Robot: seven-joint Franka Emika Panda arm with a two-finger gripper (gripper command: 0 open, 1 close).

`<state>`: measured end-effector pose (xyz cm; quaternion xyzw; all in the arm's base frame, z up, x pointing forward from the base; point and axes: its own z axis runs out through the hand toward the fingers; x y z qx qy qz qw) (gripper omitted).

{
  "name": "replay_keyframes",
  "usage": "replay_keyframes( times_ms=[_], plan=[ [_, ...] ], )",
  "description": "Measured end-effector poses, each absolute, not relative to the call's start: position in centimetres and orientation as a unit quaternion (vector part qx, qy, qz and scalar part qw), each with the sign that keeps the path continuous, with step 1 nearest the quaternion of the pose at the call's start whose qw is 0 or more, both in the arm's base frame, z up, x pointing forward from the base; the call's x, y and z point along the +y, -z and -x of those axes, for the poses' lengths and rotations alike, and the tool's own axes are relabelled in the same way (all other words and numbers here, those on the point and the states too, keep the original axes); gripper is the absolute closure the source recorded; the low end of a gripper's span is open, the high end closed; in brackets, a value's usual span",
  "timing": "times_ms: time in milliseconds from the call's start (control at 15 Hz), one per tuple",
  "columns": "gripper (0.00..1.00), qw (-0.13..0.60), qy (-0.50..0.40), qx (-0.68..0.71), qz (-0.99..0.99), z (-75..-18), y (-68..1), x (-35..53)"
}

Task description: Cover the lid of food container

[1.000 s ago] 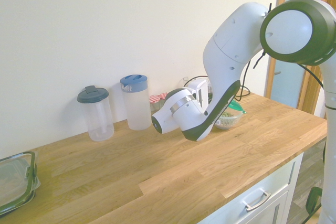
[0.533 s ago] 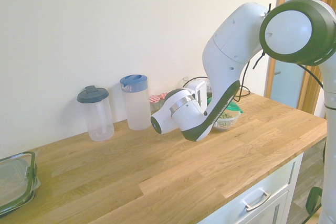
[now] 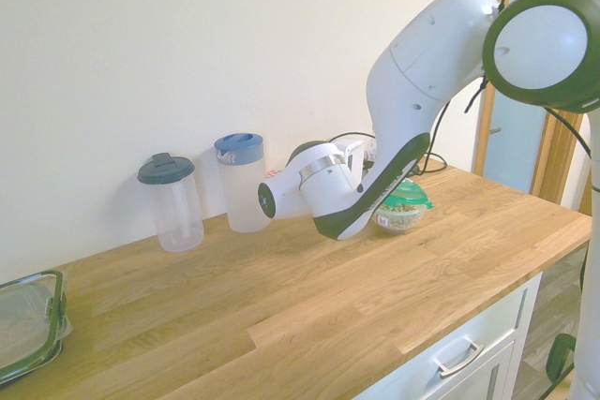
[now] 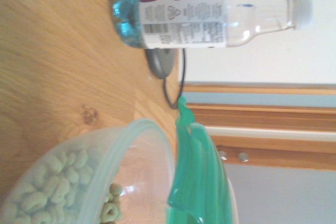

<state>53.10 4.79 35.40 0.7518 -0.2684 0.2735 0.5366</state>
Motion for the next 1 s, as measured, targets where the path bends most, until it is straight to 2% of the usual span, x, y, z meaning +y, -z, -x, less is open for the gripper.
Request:
replay_keyframes(
  times_ms=[533, 800, 1000],
  plan=[
    [0.0, 0.353, -0.164, -0.373, -0.842, -53.4, -45.5, 6.2],
    [0.0, 0.228, -0.092, -0.395, -0.885, -49.2, -49.5, 8.4],
    [0.0, 0.133, -0.058, -0.409, -0.901, -45.5, -47.4, 6.8]
  ],
)
